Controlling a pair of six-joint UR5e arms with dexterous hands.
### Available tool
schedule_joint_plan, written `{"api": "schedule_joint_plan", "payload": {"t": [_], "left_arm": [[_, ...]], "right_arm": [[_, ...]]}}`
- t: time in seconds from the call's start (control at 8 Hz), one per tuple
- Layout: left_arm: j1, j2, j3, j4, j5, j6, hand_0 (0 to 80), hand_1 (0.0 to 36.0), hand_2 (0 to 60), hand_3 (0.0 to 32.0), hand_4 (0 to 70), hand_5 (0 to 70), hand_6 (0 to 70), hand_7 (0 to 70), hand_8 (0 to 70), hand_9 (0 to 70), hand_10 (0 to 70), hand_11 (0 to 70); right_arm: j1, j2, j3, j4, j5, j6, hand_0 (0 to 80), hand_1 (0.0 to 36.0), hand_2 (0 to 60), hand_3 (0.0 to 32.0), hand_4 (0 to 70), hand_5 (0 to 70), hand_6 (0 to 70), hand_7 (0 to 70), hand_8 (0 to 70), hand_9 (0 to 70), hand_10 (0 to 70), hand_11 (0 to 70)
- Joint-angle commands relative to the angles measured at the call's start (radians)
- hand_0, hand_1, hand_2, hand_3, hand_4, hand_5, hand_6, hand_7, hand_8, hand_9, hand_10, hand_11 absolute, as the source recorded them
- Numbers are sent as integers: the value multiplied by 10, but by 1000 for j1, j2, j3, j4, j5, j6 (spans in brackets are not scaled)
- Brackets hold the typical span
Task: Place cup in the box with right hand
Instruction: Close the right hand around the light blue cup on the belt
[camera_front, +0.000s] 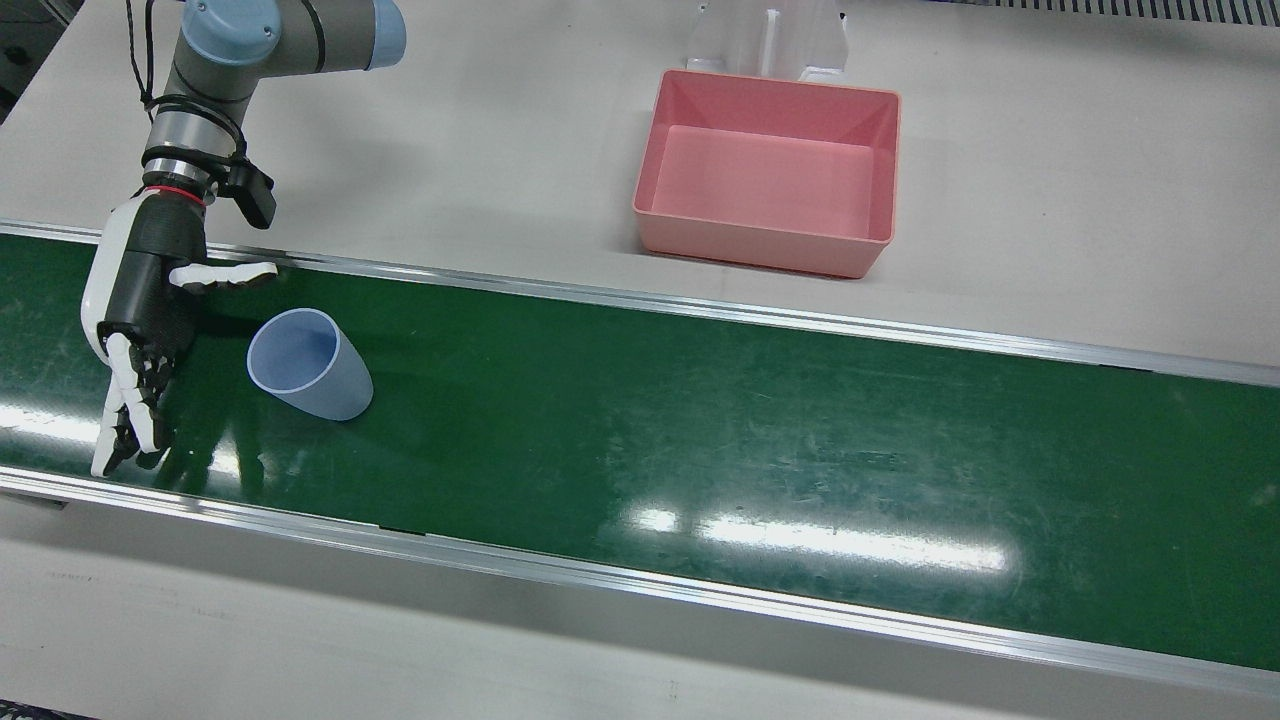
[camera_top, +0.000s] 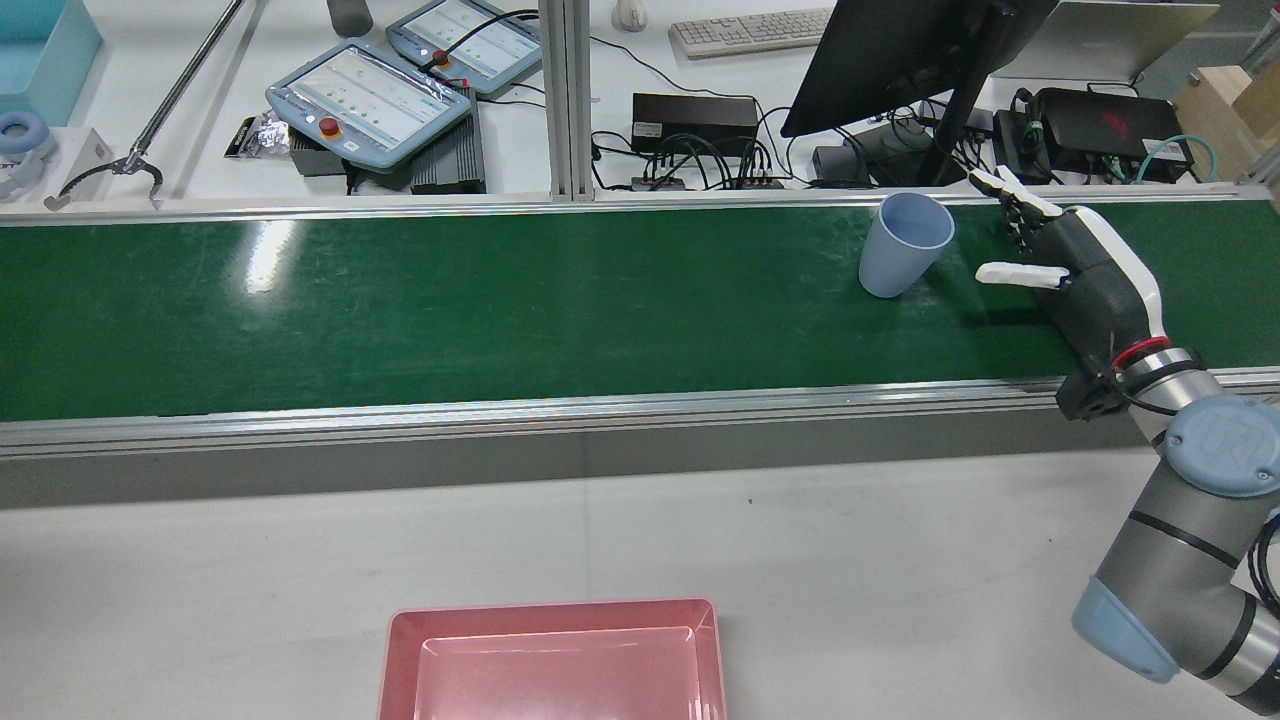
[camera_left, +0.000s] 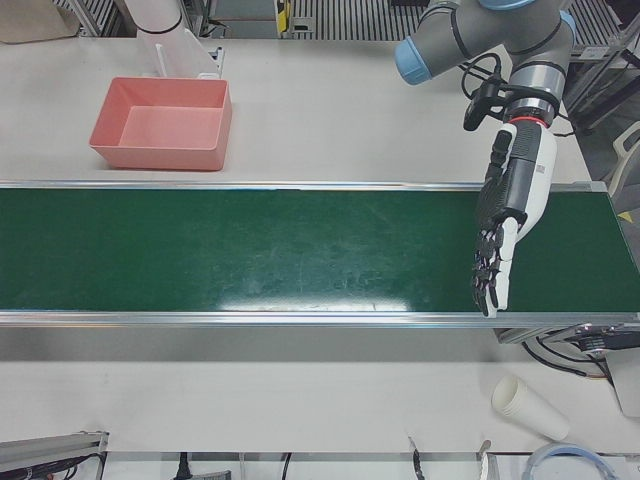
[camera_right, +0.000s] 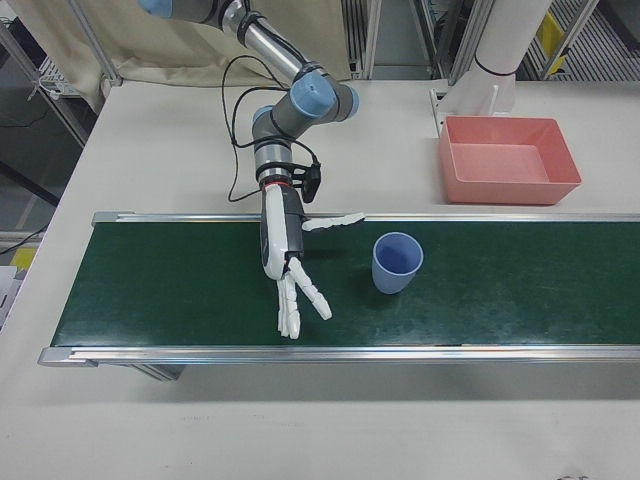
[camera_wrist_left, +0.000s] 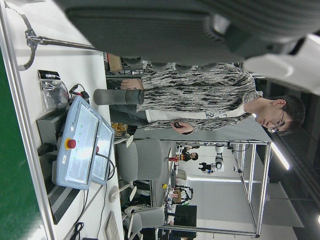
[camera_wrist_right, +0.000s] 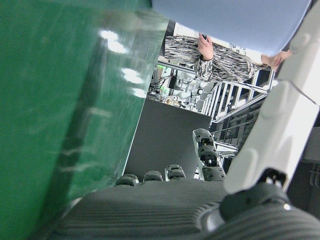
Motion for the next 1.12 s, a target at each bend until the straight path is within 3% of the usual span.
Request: {"api": "schedule_joint_plan", "payload": {"t": [0.0,0.12,0.25,0.38,0.5,0.62,0.75,0.88,1.0], "left_arm": [[0,0,0,0,0,1,0,0,0,0,0,0,0,0,0,0,0,0],[0,0,0,1,0,0,0,0,0,0,0,0,0,0,0,0,0,0],[0,0,0,0,0,1,0,0,0,0,0,0,0,0,0,0,0,0],[0,0,0,1,0,1,0,0,0,0,0,0,0,0,0,0,0,0],[0,0,-2,1,0,0,0,0,0,0,0,0,0,0,0,0,0,0],[0,0,-2,1,0,1,0,0,0,0,0,0,0,0,0,0,0,0],[0,0,0,1,0,1,0,0,0,0,0,0,0,0,0,0,0,0],[0,0,0,0,0,1,0,0,0,0,0,0,0,0,0,0,0,0],[0,0,0,0,0,0,0,0,0,0,0,0,0,0,0,0,0,0]], "right_arm": [[9,4,-5,-3,2,-4,471,133,0,0,0,46,35,84,18,21,2,19],[9,6,-5,-6,3,-12,483,164,74,0,6,53,74,266,49,122,39,73],[14,5,-3,-9,2,-30,485,196,247,0,119,70,147,574,169,331,128,201],[26,0,3,-12,2,-34,476,227,527,0,277,104,256,700,394,647,313,457],[56,-2,12,-12,0,-34,491,272,600,0,352,135,332,700,521,700,429,611],[80,1,35,-12,0,-35,509,298,600,0,355,150,357,700,559,700,467,668],[84,-23,81,-12,-2,-35,521,301,600,0,330,151,347,700,547,700,455,652],[77,-41,150,-12,-2,-35,512,275,584,0,285,145,329,700,528,700,443,634],[42,-58,222,-12,-2,-46,498,241,509,0,263,138,320,700,521,700,443,632]]}}
